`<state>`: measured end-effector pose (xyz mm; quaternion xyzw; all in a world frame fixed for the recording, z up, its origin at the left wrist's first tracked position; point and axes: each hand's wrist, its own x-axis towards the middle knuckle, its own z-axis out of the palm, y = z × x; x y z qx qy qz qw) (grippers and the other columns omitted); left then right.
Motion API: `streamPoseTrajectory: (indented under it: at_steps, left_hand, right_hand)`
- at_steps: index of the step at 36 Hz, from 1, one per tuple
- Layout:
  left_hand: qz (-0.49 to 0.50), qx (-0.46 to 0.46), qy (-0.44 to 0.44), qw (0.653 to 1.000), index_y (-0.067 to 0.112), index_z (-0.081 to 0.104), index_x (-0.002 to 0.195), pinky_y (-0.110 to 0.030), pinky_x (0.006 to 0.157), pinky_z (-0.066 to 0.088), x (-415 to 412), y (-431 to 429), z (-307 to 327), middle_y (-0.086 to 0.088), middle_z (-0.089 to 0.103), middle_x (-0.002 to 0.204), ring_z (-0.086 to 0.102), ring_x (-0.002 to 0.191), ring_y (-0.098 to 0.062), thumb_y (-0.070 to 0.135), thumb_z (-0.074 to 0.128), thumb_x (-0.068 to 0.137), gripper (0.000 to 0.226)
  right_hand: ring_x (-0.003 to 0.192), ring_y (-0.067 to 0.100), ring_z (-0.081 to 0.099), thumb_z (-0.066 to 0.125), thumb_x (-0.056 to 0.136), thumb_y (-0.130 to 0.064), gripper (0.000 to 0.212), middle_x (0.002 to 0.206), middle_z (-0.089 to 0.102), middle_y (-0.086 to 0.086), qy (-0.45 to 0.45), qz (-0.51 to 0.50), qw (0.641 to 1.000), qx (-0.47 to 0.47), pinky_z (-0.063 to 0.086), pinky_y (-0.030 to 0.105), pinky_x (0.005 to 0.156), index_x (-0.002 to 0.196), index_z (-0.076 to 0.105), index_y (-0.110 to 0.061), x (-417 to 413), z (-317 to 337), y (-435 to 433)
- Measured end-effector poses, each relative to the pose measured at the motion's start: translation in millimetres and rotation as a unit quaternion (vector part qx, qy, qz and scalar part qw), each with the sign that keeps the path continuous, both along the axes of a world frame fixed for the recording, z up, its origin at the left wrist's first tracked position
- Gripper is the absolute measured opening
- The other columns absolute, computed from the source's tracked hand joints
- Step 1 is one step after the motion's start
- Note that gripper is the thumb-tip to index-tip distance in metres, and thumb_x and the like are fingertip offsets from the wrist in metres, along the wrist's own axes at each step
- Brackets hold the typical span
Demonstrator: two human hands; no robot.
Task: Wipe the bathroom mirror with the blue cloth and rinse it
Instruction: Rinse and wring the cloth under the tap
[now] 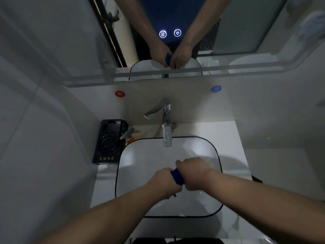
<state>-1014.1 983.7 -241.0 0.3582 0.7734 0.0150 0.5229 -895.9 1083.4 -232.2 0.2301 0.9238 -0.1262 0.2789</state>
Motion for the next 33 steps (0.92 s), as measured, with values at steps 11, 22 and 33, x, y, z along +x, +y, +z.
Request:
streamPoseTrajectory:
  at_steps: [11,22,33]
  left_hand:
    - [-0.16,0.021,-0.021,0.987,0.028,0.064,0.111,-0.033,0.069,0.062,-24.3,-0.5,-3.5,0.003,0.075,0.094,0.074,0.082,-0.014,0.045,0.084,0.076,0.043]
    - [0.033,0.2,0.096,0.974,0.018,0.065,0.081,-0.036,0.073,0.057,-18.8,13.4,33.2,0.0,0.069,0.074,0.066,0.071,-0.015,0.077,0.052,0.094,0.062]
    - [-0.07,0.313,0.125,0.939,0.028,0.065,0.086,-0.041,0.067,0.059,-43.7,25.1,69.4,0.004,0.066,0.069,0.064,0.063,-0.013,0.073,0.03,0.092,0.058]
  right_hand:
    - [0.092,0.02,0.07,0.075,0.081,-0.031,0.027,0.101,0.071,-0.003,0.046,-0.208,0.95,-0.229,0.063,0.036,0.079,0.103,0.06,-0.03,13.5,-24.5,-19.1]
    - [0.088,0.026,0.069,0.069,0.084,-0.035,0.016,0.091,0.068,-0.005,0.178,-0.279,0.922,-0.202,0.051,0.033,0.067,0.085,0.055,-0.027,2.3,-2.1,-3.0]
    - [0.041,0.016,0.029,0.06,0.064,-0.003,0.032,0.072,0.042,0.017,0.223,-0.498,0.576,-0.609,0.016,0.023,0.045,0.094,0.05,-0.01,-1.2,22.7,-17.8]
